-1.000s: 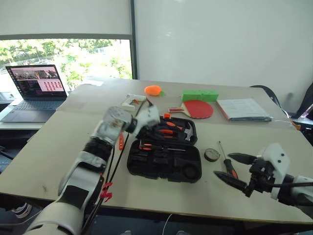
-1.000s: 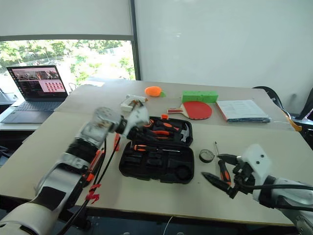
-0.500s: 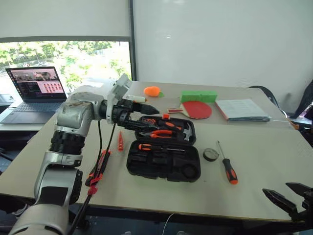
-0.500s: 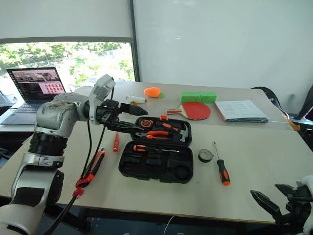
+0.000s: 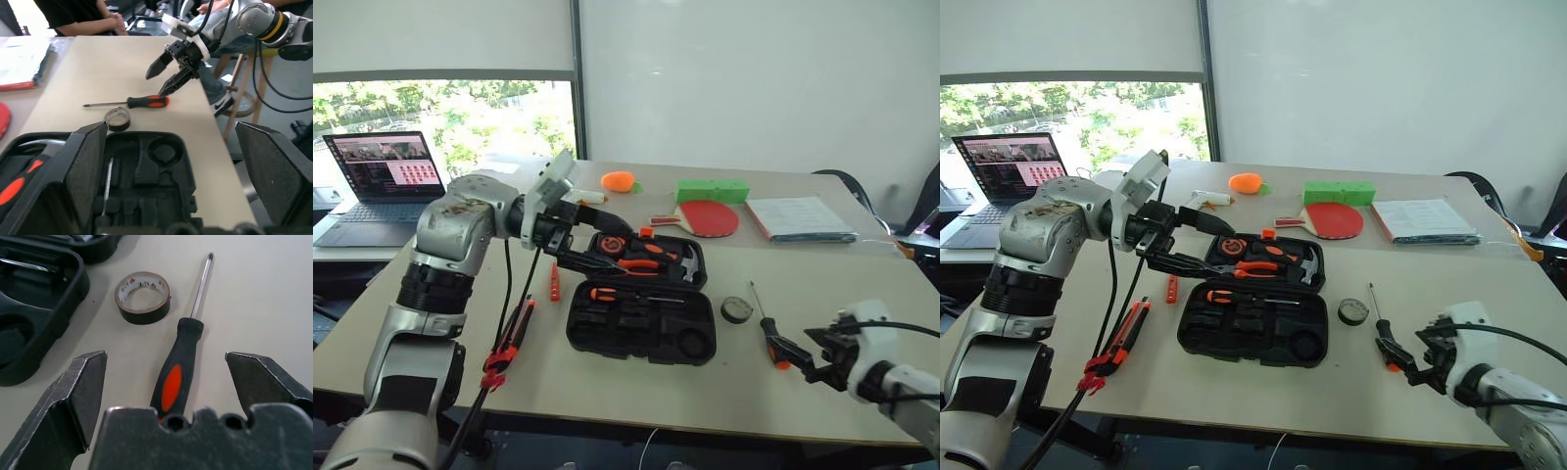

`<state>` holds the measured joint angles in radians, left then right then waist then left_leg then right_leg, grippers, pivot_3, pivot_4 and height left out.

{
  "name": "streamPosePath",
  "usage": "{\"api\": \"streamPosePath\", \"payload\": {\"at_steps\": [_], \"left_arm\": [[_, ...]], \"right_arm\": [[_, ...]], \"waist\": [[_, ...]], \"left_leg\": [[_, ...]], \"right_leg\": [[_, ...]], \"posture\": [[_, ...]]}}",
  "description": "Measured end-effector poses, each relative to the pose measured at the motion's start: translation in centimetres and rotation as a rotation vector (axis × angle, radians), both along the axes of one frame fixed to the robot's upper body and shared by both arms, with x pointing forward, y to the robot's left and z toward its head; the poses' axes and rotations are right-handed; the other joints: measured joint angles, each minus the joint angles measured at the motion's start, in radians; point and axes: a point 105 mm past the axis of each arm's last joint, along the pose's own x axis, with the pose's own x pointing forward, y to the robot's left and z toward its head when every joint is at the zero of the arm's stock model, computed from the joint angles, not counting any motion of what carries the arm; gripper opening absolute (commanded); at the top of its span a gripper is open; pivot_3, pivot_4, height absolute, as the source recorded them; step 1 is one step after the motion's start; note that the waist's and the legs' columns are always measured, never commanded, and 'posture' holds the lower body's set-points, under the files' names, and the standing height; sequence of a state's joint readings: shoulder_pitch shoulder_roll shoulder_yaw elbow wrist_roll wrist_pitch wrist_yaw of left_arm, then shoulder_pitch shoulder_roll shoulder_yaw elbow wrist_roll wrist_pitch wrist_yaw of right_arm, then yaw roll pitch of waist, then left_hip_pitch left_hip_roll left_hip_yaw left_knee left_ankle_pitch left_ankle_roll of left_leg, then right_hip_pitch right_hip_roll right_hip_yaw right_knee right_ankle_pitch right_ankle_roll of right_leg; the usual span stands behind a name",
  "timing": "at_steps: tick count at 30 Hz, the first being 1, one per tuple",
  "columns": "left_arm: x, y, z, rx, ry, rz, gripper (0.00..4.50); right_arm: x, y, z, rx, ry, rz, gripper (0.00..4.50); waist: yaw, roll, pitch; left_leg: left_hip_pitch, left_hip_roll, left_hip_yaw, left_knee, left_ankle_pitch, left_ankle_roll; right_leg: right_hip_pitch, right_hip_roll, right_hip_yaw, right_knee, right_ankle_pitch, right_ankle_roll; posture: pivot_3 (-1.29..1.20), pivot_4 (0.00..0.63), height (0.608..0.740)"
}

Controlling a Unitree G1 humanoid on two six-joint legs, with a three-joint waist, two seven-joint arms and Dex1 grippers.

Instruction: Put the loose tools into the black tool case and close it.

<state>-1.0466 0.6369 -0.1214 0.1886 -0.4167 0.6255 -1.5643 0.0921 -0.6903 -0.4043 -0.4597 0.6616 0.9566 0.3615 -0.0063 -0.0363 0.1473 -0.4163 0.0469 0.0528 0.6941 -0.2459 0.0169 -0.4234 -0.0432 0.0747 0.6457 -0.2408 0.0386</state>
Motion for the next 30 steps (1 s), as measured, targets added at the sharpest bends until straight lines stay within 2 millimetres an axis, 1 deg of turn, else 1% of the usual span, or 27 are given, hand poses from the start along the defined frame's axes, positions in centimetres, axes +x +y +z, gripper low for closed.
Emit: {"api": "streamPosePath", "payload": {"at_steps": [2,3,4,6,7,9,10,11,13,14,18,21,23,26,27,28,30], "left_arm": [[0.1,0.0,-0.1,0.011,-0.012,0.012,4.45],[0.2,0.0,-0.1,0.012,-0.013,0.012,4.45],[0.2,0.0,-0.2,0.014,-0.013,0.014,4.5],[0.3,0.0,-0.2,0.012,-0.013,0.021,4.5],[0.3,0.0,-0.1,0.011,-0.013,0.024,4.5],[0.4,0.0,-0.1,0.01,-0.015,0.027,4.5],[0.4,0.0,-0.1,0.01,-0.015,0.029,4.5],[0.4,0.0,-0.1,0.01,-0.016,0.03,4.5],[0.5,0.1,-0.1,0.01,-0.018,0.036,4.5],[0.5,0.1,-0.1,0.011,-0.019,0.04,4.5],[0.7,0.3,0.0,0.012,-0.024,0.061,4.5],[0.7,0.5,0.0,0.015,-0.032,0.077,4.5],[0.6,1.0,0.0,0.023,-0.035,0.092,4.5],[0.6,1.7,-0.2,0.02,-0.022,0.113,4.5],[0.6,2.3,-0.4,0.031,-0.017,0.133,4.5],[0.6,2.5,-0.5,0.035,-0.015,0.14,4.5],[0.7,3.3,-0.6,0.045,-0.015,0.17,4.5]], "right_arm": [[0.8,-0.1,-1.4,-0.001,0.04,-0.024,4.5],[0.9,-0.1,-1.6,-0.004,0.047,-0.025,4.5],[1.1,-0.1,-2.0,-0.01,0.058,-0.027,4.1],[1.5,0.0,-2.4,-0.02,0.064,-0.025,3.48],[1.7,0.0,-2.5,-0.029,0.058,-0.024,3.27],[1.9,0.1,-2.5,-0.052,0.049,-0.022,2.59],[2.0,0.1,-2.6,-0.063,0.044,-0.02,2.14],[2.0,0.1,-2.6,-0.069,0.041,-0.021,1.88],[2.1,0.1,-2.7,-0.075,0.034,-0.029,1.2],[2.1,0.2,-2.7,-0.071,0.03,-0.032,1.05],[2.1,-0.2,-2.7,-0.047,0.013,-0.083,1.06],[2.0,-1.4,-2.2,-0.035,0.002,-0.145,1.06],[2.3,-2.5,-0.6,-0.023,-0.043,-0.178,1.06],[3.3,-2.5,3.2,-0.038,-0.14,-0.105,1.06],[4.0,-1.4,5.5,-0.068,-0.185,-0.004,1.06],[4.2,-0.9,6.4,-0.082,-0.205,0.036,1.06],[4.8,1.3,8.8,-0.117,-0.251,0.199,1.06]], "waist": [[-0.002,0.0,0.0],[-0.003,0.0,0.0],[-0.004,0.001,0.0],[-0.006,0.001,0.0],[-0.006,0.001,0.0],[-0.007,0.001,0.0],[-0.008,0.001,0.0],[-0.008,0.001,0.0],[-0.008,0.001,0.0],[-0.008,0.001,0.0],[-0.008,0.001,0.0],[-0.008,0.001,0.0],[-0.008,0.001,0.001],[-0.015,0.003,0.002],[-0.021,0.005,0.003],[-0.022,0.005,0.003],[-0.027,0.006,0.004]], "left_leg": [[0.0,0.0,0.0,0.0,0.0,0.0],[0.0,0.0,0.0,0.0,0.0,0.0],[0.0,0.0,0.0,0.0,0.0,0.0],[0.0,0.0,0.0,0.0,0.0,0.0],[0.0,0.0,0.0,0.0,0.0,0.0],[0.0,0.0,0.0,0.0,0.0,0.0],[0.0,0.0,0.0,0.0,0.0,0.0],[0.0,0.0,0.0,0.0,0.0,0.0],[0.0,0.0,0.0,0.0,0.0,0.0],[0.001,0.0,0.0,0.0,0.0,0.0],[0.001,0.0,0.0,0.0,0.0,0.0],[0.001,0.0,0.0,0.0,0.0,0.0],[0.001,0.0,0.0,0.0,0.0,0.0],[0.001,0.0,0.0,0.0,0.0,0.0],[0.002,0.0,0.001,0.0,0.0,0.0],[0.002,0.0,0.001,0.0,0.0,0.0],[0.002,0.001,0.0,-0.001,0.0,0.0]], "right_leg": [[0.0,0.0,0.0,0.0,0.0,0.0],[0.0,0.0,0.0,0.0,0.0,0.0],[0.0,0.0,0.0,0.001,0.0,0.0],[0.0,0.0,0.0,0.001,0.0,0.0],[0.0,0.0,0.0,0.001,0.0,0.0],[0.0,0.0,0.0,0.001,0.0,0.0],[0.0,0.0,0.0,0.001,0.0,0.0],[0.0,0.0,0.0,0.001,0.0,0.0],[0.0,0.0,0.0,0.001,0.0,0.0],[0.0,0.0,0.0,0.001,0.0,0.0],[0.0,0.0,0.0,0.001,0.0,0.0],[0.0,0.0,0.0,0.001,0.0,0.0],[0.0,0.0,0.0,0.001,0.0,0.0],[0.0,0.0,0.001,0.002,0.0,0.0],[0.0,0.001,0.001,0.002,0.0,0.0],[-0.001,0.001,0.001,0.002,0.0,0.0],[0.0,0.001,0.001,0.002,0.0,-0.001]], "posture": [[0.0,0.15,0.736],[0.0,0.15,0.736],[0.0,0.15,0.736],[0.0,0.15,0.736],[0.0,0.15,0.736],[0.0,0.15,0.736],[0.0,0.15,0.736],[0.0,0.15,0.736],[0.0,0.15,0.736],[0.0,0.15,0.736],[0.0,0.15,0.736],[0.0,0.15,0.736],[0.0,0.15,0.736],[0.0,0.15,0.736],[0.0,0.15,0.736],[0.0,0.15,0.736],[0.0,0.15,0.736]]}}
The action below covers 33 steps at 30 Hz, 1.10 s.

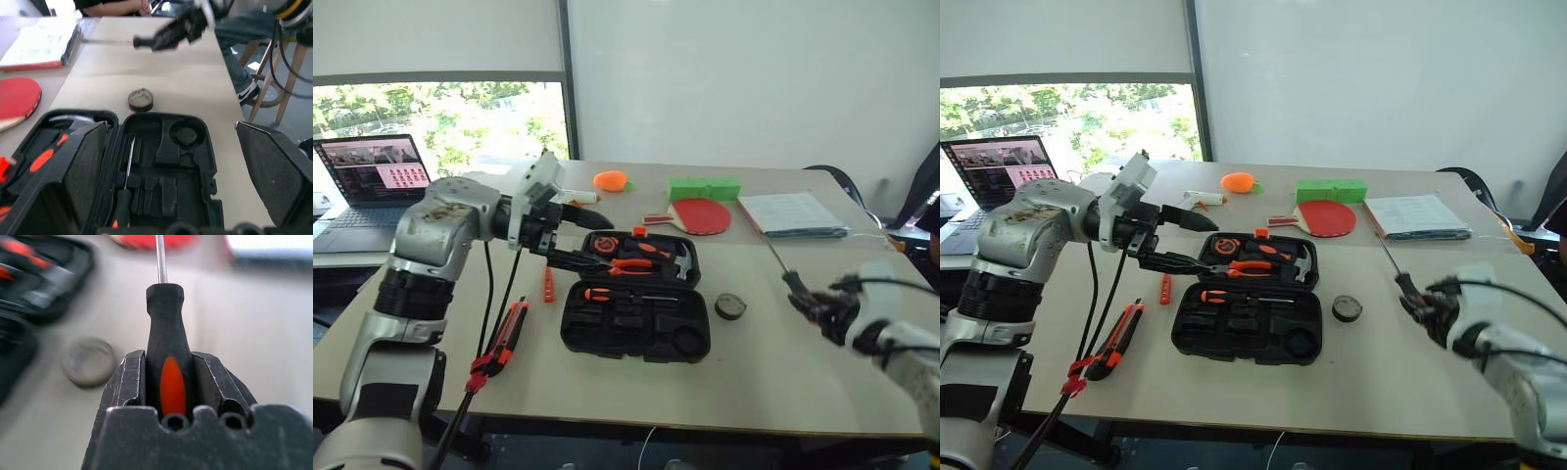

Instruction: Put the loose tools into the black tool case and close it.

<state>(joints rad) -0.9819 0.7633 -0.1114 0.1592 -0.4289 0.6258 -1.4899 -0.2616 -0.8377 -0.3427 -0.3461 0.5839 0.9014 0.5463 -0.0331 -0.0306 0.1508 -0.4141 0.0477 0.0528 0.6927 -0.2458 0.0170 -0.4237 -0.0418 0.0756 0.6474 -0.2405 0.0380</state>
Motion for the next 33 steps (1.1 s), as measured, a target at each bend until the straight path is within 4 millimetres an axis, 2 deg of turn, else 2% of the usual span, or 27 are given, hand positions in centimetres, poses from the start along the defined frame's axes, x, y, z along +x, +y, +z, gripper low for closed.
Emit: {"api": "streamPosePath", "payload": {"at_steps": [1,5,7,10,12,15,18,23,33], "left_arm": [[0.0,0.3,-0.1,0.003,-0.001,0.01,4.5],[-0.4,3.0,-1.5,0.062,0.031,0.081,4.5],[-0.8,4.3,-2.6,0.102,0.059,0.111,4.5],[-1.4,5.6,-3.2,0.138,0.075,0.146,4.5],[-1.9,6.3,-3.2,0.16,0.064,0.164,4.5],[-2.4,6.6,-2.7,0.158,0.037,0.178,4.5],[-2.7,6.3,-2.6,0.149,0.028,0.176,4.5],[-3.0,5.9,-2.5,0.143,0.023,0.179,4.5],[-2.9,5.8,-2.1,0.124,0.013,0.192,4.5]], "right_arm": [[0.2,0.8,0.5,-0.011,-0.009,0.047,1.06],[1.8,7.1,2.4,-0.111,-0.026,0.399,1.06],[2.2,9.6,2.6,-0.16,-0.032,0.524,1.06],[2.2,12.4,1.5,-0.221,0.003,0.674,1.06],[1.8,13.7,-0.6,-0.329,0.045,0.8,1.06],[2.3,14.0,-4.1,-0.456,0.108,0.879,1.06],[3.1,13.3,-5.7,-0.484,0.146,0.875,1.06],[4.1,11.8,-5.9,-0.535,0.154,0.852,1.06],[3.7,10.7,-6.0,-0.498,0.182,0.846,1.06]], "waist": [[0.0,0.0,0.0],[-0.015,0.001,0.001],[-0.013,0.001,0.002],[0.002,-0.001,0.003],[0.018,-0.001,0.003],[0.031,-0.001,0.003],[0.035,-0.001,0.004],[0.029,-0.001,0.004],[0.021,-0.001,0.004]], "left_leg": [[0.0,0.0,0.0,0.0,0.0,0.0],[0.0,0.0,0.001,0.0,0.0,0.0],[-0.001,0.001,0.0,0.0,0.0,0.0],[-0.004,0.001,-0.001,0.0,0.0,0.0],[-0.008,0.001,0.0,0.001,0.0,0.0],[-0.013,0.0,0.0,0.003,0.0,0.0],[-0.016,-0.001,0.0,0.004,0.0,-0.001],[-0.015,0.0,0.0,0.003,0.0,-0.001],[-0.014,0.0,0.0,0.003,0.0,-0.001]], "right_leg": [[0.0,0.0,0.0,0.0,0.0,0.0],[-0.002,0.0,0.001,0.0,0.0,-0.001],[-0.002,0.0,0.0,0.0,0.0,-0.001],[-0.004,-0.001,-0.004,0.0,-0.001,-0.002],[-0.008,-0.002,-0.004,0.0,-0.001,-0.001],[-0.012,-0.003,-0.004,0.0,0.0,0.0],[-0.014,-0.003,-0.004,0.001,0.001,0.0],[-0.015,-0.002,-0.004,0.002,0.001,-0.001],[-0.014,-0.002,-0.004,0.003,0.001,-0.001]], "posture": [[0.0,0.15,0.736],[0.0,0.15,0.736],[0.0,0.15,0.736],[0.0,0.15,0.736],[0.0,0.15,0.736],[0.0,0.15,0.736],[0.0,0.15,0.736],[0.0,0.15,0.736],[0.0,0.15,0.736]]}}
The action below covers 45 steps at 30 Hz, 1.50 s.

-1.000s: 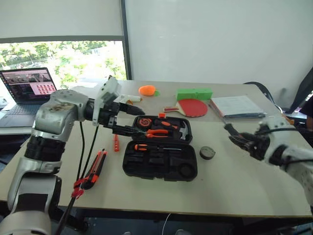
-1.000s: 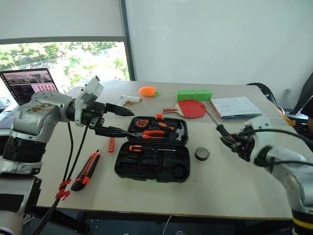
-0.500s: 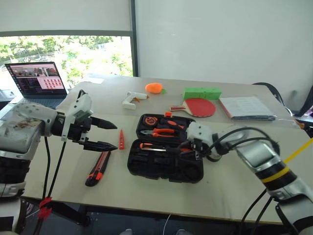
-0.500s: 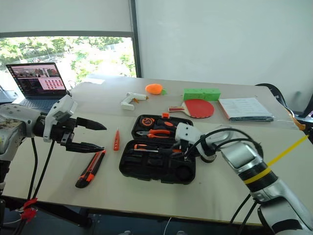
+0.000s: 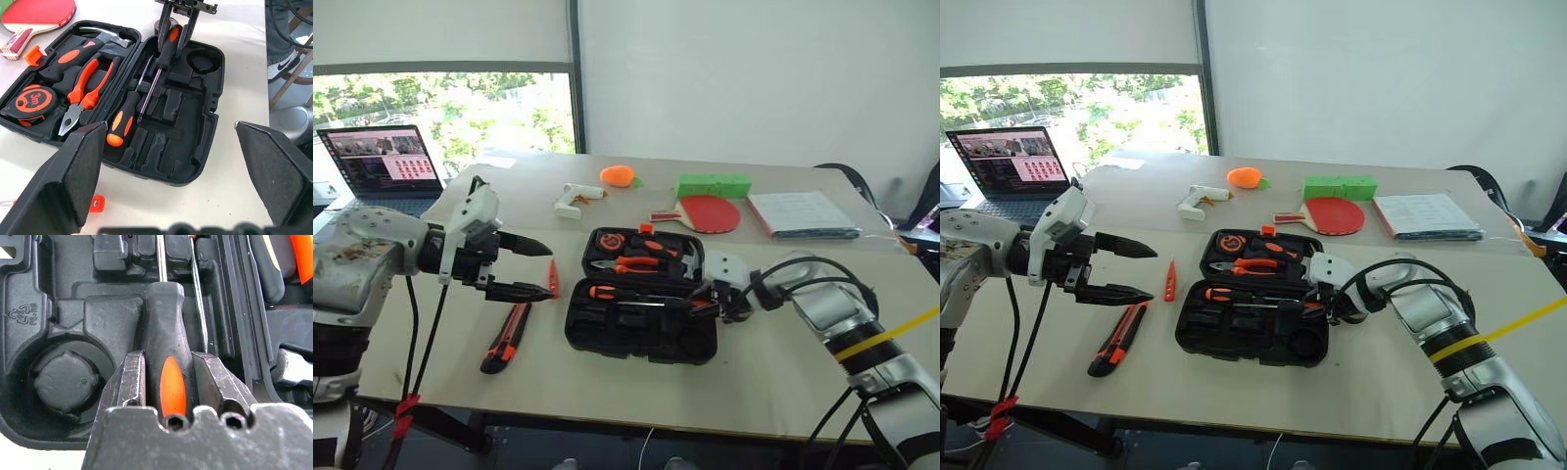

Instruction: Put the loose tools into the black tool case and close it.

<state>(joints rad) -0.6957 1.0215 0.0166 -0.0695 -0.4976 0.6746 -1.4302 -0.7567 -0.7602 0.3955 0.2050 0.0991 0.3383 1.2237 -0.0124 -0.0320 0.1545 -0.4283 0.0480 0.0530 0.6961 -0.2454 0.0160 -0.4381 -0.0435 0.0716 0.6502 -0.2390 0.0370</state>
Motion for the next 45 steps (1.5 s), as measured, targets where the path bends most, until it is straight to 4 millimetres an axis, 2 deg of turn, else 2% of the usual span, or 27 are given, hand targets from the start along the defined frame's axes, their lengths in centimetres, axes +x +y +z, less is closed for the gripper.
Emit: {"api": "streamPosePath", "payload": {"at_steps": [6,14,15,16,20,23,27,29,31,38,45], "left_arm": [[0.3,-0.5,0.7,-0.004,-0.023,-0.013,4.5],[0.7,-0.5,0.4,-0.013,-0.011,-0.015,4.5],[0.7,-0.6,0.4,-0.013,-0.013,-0.015,4.5],[0.7,-0.6,0.5,-0.014,-0.014,-0.016,4.5],[0.8,-0.7,0.4,-0.017,-0.017,-0.017,4.5],[0.8,-0.6,0.4,-0.016,-0.018,-0.014,4.5],[1.0,-0.5,0.3,-0.018,-0.016,-0.007,4.5],[1.1,-0.4,0.3,-0.016,-0.018,0.0,4.5],[1.1,-0.4,0.3,-0.017,-0.022,-0.003,4.5],[1.1,-0.5,0.2,-0.019,-0.022,-0.006,4.5],[1.1,-0.5,0.2,-0.018,-0.022,-0.007,4.5]], "right_arm": [[0.1,1.1,-0.1,0.048,0.019,-0.016,1.06],[0.2,1.9,-0.2,0.062,0.014,-0.028,1.06],[0.2,1.9,-0.1,0.057,0.01,-0.026,2.08],[0.2,1.9,-0.1,0.054,0.007,-0.028,2.22],[0.1,1.9,0.3,0.058,0.001,-0.023,3.55],[-0.1,2.2,1.4,0.098,0.007,-0.019,3.55],[-0.1,3.0,4.4,0.165,-0.017,-0.015,3.55],[-0.2,3.3,5.1,0.188,-0.02,-0.01,3.03],[-0.3,3.4,4.8,0.193,-0.009,-0.017,2.53],[-0.1,3.6,3.0,0.184,0.033,-0.046,0.05],[0.3,4.0,1.6,0.164,0.041,-0.053,0.01]], "waist": [[0.0,0.0,0.0],[-0.002,0.0,0.0],[-0.001,0.0,0.0],[-0.001,0.0,0.0],[-0.001,0.0,0.0],[-0.002,0.0,0.0],[-0.002,0.0,0.0],[-0.002,0.0,0.0],[-0.002,0.0,0.0],[-0.002,0.0,0.0],[-0.002,0.0,0.0]], "left_leg": [[0.0,0.0,0.0,0.0,0.0,0.0],[0.001,0.0,0.0,0.0,0.0,0.0],[0.001,0.0,0.0,0.0,0.0,0.0],[0.001,0.0,0.0,0.0,0.0,0.0],[0.001,0.0,0.0,0.0,0.0,0.0],[0.001,0.0,0.0,0.0,0.0,0.0],[0.002,0.0,0.0,0.0,0.0,-0.001],[0.003,0.0,0.0,0.0,0.0,-0.001],[0.003,0.0,0.0,0.0,0.0,-0.001],[0.003,0.0,0.0,0.0,0.001,-0.001],[0.003,0.0,0.0,0.0,0.001,-0.001]], "right_leg": [[0.0,0.0,0.0,0.001,0.0,0.0],[0.0,0.0,0.0,0.001,0.0,0.0],[0.0,0.0,0.0,0.001,0.0,0.0],[0.0,0.0,0.0,0.001,0.0,0.0],[0.0,0.0,0.0,0.001,0.0,0.0],[0.0,0.0,0.0,0.002,0.0,0.0],[0.0,0.0,0.0,0.005,0.0,-0.001],[0.0,0.0,0.0,0.005,-0.001,-0.001],[0.0,0.0,0.0,0.006,-0.001,-0.001],[0.0,0.0,0.001,0.006,-0.001,-0.001],[0.0,0.0,0.001,0.006,-0.001,-0.002]], "posture": [[0.0,0.15,0.736],[0.0,0.15,0.736],[0.0,0.15,0.736],[0.0,0.15,0.736],[0.0,0.15,0.736],[0.0,0.15,0.736],[0.0,0.15,0.736],[0.0,0.15,0.736],[0.0,0.15,0.736],[0.0,0.15,0.736],[0.0,0.15,0.736]]}}
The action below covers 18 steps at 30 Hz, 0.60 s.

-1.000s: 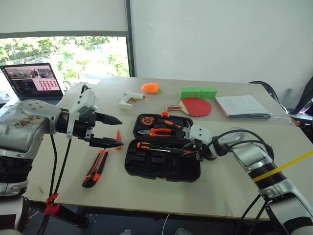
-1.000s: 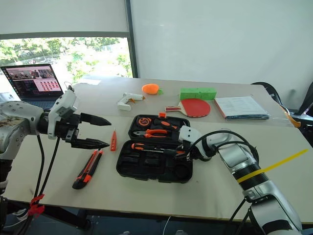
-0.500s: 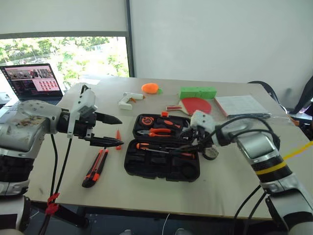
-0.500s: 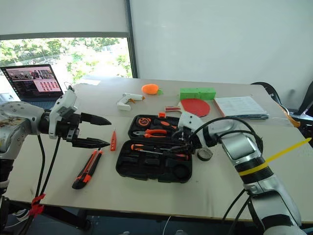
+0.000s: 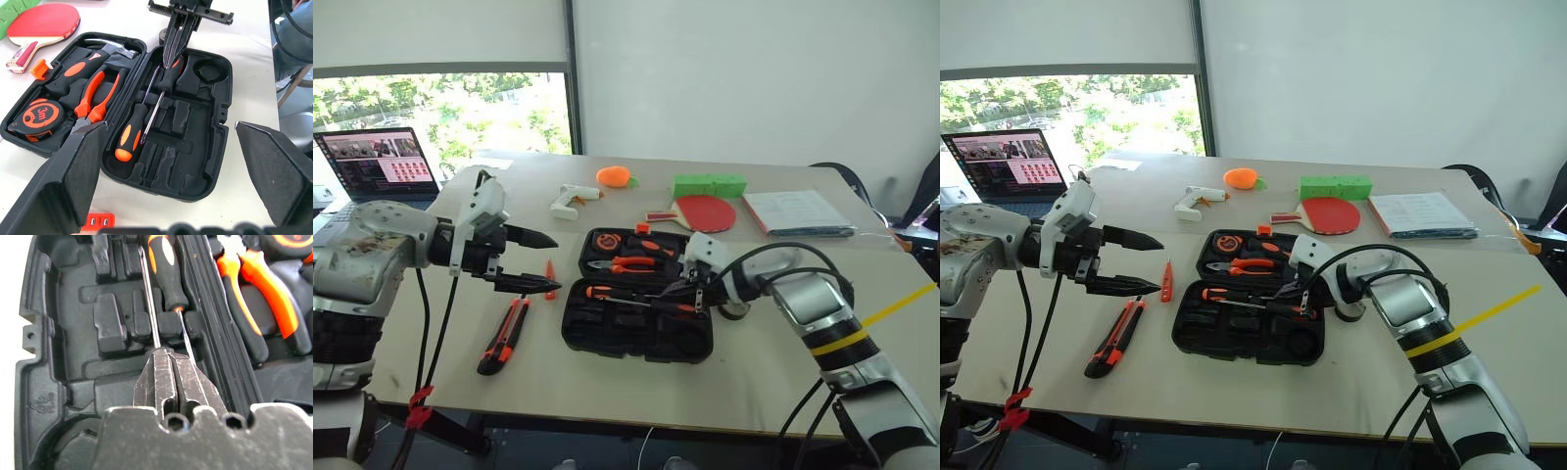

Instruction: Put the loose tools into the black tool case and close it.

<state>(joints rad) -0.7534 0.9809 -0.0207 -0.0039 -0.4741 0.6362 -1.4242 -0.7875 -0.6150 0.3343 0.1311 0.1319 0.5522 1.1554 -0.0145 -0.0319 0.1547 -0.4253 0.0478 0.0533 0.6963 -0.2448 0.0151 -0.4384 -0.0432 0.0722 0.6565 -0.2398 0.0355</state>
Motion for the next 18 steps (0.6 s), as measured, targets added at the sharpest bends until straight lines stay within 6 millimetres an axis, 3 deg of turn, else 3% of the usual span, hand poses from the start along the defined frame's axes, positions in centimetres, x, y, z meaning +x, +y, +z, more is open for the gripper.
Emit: {"api": "streamPosePath", "payload": {"at_steps": [18], "left_arm": [[0.0,-0.2,0.4,0.001,-0.014,-0.005,4.5]], "right_arm": [[0.6,1.2,-2.4,-0.044,-0.018,0.018,0.01]], "waist": [[-0.011,0.0,0.0]], "left_leg": [[0.006,0.0,0.0,0.0,0.001,-0.001]], "right_leg": [[0.004,0.001,0.0,0.003,0.0,-0.001]], "posture": [[0.0,0.15,0.736]]}}
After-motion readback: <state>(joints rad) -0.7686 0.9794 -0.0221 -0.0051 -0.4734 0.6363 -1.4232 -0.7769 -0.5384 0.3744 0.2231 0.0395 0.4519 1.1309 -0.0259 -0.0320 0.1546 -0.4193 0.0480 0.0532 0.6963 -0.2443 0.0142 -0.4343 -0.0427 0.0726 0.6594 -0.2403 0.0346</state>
